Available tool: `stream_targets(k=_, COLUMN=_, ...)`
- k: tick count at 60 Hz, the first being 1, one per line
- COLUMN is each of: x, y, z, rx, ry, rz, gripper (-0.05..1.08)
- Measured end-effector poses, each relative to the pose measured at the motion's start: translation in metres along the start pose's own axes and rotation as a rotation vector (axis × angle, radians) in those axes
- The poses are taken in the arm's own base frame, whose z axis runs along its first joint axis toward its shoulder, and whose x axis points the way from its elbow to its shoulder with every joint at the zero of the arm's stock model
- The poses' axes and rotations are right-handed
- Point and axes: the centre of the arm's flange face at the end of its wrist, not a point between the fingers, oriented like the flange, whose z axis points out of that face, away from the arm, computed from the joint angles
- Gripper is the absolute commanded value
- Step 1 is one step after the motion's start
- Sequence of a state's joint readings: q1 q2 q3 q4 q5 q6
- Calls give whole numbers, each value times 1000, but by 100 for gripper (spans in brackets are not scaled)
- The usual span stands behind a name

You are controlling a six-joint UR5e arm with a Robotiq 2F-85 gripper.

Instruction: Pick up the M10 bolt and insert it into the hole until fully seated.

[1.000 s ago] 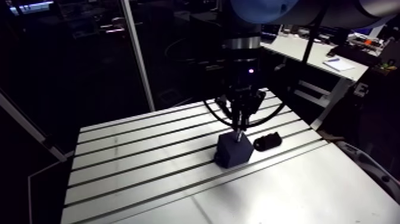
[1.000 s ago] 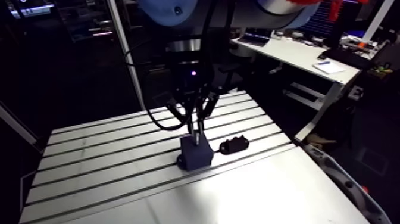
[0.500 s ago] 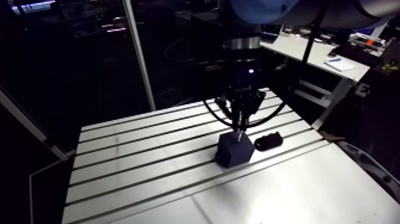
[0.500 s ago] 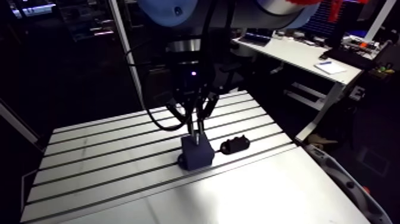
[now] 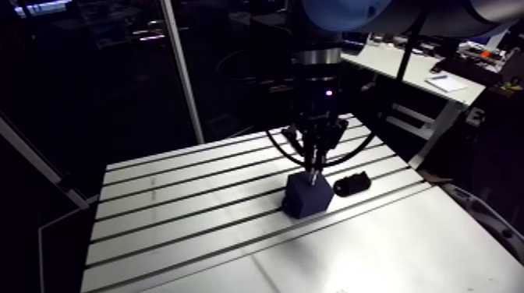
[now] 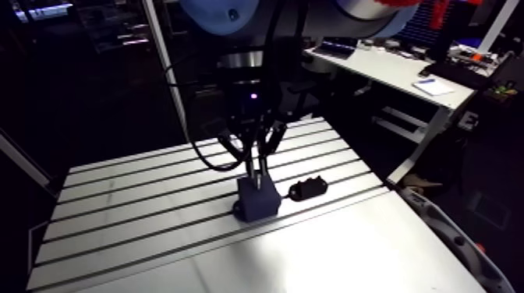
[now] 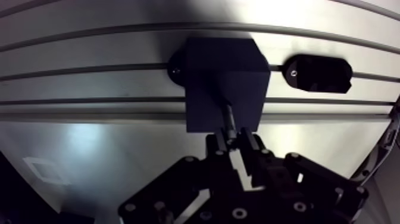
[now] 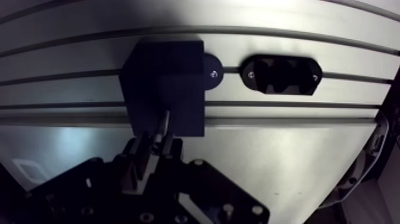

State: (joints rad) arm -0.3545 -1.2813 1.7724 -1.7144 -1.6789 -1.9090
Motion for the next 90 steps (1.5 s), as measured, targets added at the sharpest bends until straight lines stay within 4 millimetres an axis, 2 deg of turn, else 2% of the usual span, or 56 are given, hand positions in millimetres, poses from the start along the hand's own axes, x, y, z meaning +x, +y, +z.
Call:
stream_targets(k=47, x=2, y=-1, z=12, rx=3, ry=-8, rz=0, gripper=107)
stream_targets(k=56, x=2, y=-1, z=15, rx=2, ry=-6, rz=0, gripper=103)
stream_targets(k=57, x=2, y=-1, z=16, rx=2, ry=-5, rz=0, gripper=98)
stream_targets(k=58, x=2, y=-1, z=16, rx=1, ry=-4, rz=0, gripper=98)
stream_targets(k=59, x=2, y=-1, z=16, rx=1, ry=-3, rz=0, gripper=86)
stream_targets(k=60, x=2, y=-1, z=16, rx=0, ry=-2, rz=0, gripper=86)
stream_targets(k=61, x=2, y=-1, z=17, rx=0, ry=-1, rz=0, gripper=65)
stream_targets(k=62, x=2, y=-1, z=17, rx=0, ry=0, rz=0, gripper=65)
stream_targets(k=63, x=2, y=-1, z=17, rx=-1, ry=1, rz=0, gripper=34)
stream_targets(k=64, x=2, y=-1, z=17, rx=-1, ry=2, rz=0, gripper=34)
stream_targets(k=65, x=2, y=-1, z=17, rx=-2, ry=3, rz=0, gripper=2)
stream_targets(k=81, x=1, y=0, z=12, rx=-1, ry=24, rz=2, gripper=0)
stream_targets(k=90, x=1, y=1, z=-4, rx=9, ry=60, rz=2, gripper=0)
